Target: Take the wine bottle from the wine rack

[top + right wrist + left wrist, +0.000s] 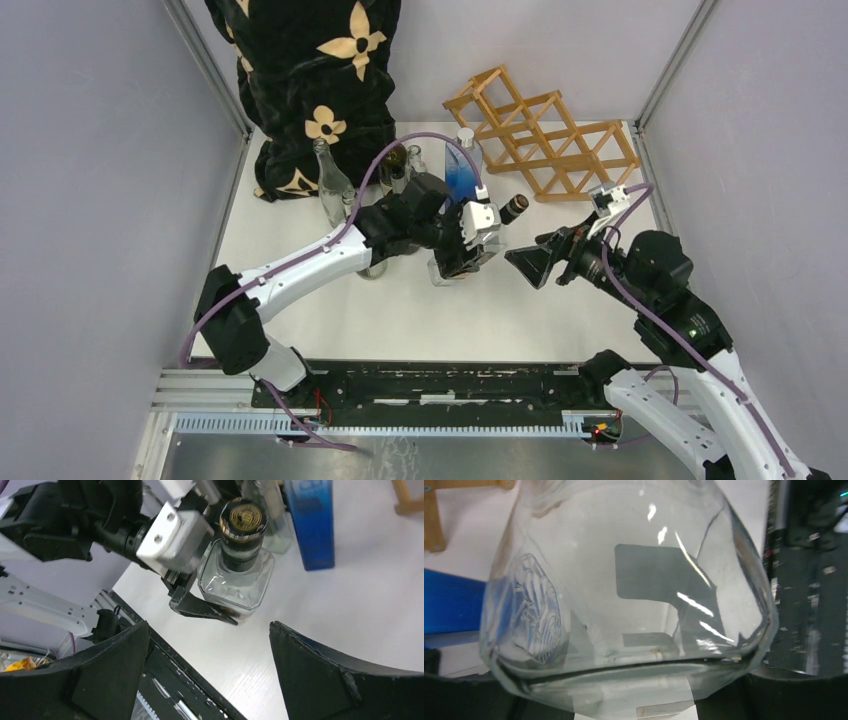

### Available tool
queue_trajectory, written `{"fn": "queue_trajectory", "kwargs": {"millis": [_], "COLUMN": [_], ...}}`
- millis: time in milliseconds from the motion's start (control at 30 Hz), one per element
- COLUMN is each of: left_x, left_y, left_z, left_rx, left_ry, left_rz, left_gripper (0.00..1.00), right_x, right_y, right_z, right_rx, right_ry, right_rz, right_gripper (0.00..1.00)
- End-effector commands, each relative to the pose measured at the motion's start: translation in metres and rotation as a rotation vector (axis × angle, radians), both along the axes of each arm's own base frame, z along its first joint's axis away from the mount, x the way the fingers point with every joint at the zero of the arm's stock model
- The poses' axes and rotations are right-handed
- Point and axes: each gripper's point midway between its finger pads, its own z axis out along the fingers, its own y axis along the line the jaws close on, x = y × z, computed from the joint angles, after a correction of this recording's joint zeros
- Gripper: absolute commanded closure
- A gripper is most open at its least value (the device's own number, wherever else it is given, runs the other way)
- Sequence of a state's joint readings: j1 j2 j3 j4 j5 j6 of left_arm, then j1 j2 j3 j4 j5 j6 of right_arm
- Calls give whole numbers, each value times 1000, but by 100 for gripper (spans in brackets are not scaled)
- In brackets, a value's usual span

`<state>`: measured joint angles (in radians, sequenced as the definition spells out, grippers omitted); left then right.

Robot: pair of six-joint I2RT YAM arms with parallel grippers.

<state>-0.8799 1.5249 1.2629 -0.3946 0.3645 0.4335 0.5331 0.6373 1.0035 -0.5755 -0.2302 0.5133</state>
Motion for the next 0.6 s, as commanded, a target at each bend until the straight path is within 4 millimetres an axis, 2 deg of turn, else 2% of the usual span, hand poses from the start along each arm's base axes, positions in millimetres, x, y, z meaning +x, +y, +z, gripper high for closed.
{"fn": "queue_trajectory", "kwargs": {"millis": [0,200,300,400,500,567], "left_x": [-34,-74,-90,-102,-111,-114], "left_y": [-26,-19,-15,-10,-6,-5], "left_z": [114,138,148,149,148,151], "left_rx": [-313,-338,-361,-358,-351,-354], "left_ry": [122,253,300,343,381,398], "left_rz": [-150,-342,-412,-449,-475,-484], "left_gripper": [98,98,98,98,98,98], "right_x": [-9,-11,-5,-2,-8,-12], "right_y": [19,26,32,41,50,57], "right_z": [32,31,25,29,39,38], "right_rx": [88,58,64,104,193,237], "right_ry": [-233,-338,-339,-351,-384,-376], "right_rz": [143,215,227,255,311,356], "right_gripper": [3,2,2,2,2,2]}}
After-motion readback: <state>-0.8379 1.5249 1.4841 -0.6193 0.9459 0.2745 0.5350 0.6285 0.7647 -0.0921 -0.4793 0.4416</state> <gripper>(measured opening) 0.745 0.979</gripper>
